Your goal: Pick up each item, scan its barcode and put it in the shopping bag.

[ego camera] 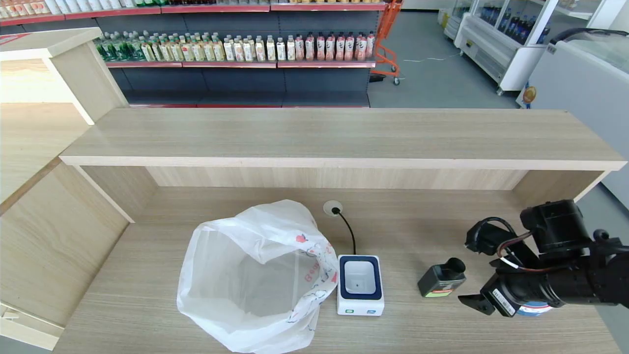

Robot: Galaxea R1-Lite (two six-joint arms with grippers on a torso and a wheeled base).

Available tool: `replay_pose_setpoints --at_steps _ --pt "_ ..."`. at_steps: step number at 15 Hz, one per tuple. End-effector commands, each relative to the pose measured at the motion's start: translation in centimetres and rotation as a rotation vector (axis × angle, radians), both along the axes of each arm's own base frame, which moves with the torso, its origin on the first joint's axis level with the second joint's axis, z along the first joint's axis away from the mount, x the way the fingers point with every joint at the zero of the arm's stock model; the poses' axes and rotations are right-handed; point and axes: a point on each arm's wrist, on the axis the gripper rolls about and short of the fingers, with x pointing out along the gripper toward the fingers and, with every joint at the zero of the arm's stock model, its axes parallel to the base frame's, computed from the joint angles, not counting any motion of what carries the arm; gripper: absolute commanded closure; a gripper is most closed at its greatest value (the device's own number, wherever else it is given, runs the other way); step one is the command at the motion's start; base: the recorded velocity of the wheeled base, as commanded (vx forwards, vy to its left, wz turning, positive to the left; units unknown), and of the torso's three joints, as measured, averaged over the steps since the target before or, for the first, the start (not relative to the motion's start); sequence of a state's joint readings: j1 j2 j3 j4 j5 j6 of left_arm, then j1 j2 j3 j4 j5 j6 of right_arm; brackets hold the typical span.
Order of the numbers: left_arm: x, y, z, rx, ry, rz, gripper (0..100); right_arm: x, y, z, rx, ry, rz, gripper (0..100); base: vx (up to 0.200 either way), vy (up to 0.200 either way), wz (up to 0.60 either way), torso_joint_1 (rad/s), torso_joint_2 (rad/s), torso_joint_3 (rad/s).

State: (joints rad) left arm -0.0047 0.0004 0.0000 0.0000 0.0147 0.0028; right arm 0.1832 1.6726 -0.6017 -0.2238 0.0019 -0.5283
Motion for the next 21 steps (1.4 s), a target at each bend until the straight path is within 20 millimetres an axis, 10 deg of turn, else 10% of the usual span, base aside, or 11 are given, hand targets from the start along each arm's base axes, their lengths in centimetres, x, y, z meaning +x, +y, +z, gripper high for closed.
replay_pose_setpoints --at_steps 1,13,14,21 --pt "0.0 0.0 0.0 0.0 0.0 -0.001 0 0.8 1.3 -2.3 -0.01 0.046 0.046 0 0.0 0.0 0.0 0.0 0.0 0.0" --pt "0.0 0.0 0.0 0.0 0.0 -0.001 0 4.4 3.3 -4.7 0.037 -0.039 0.191 0 0.0 0.0 0.0 0.0 0.0 0.0" --pt "0.0 0.0 0.0 0.0 0.0 0.001 0 4.4 3.3 -4.8 0.048 -0.036 0.203 100 0.0 0.0 0.0 0.0 0.0 0.0" --pt "0.0 0.0 0.0 0.0 0.0 -0.001 0 4.2 3.1 -4.0 0.065 -0.067 0.194 100 0.0 0.0 0.0 0.0 0.0 0.0"
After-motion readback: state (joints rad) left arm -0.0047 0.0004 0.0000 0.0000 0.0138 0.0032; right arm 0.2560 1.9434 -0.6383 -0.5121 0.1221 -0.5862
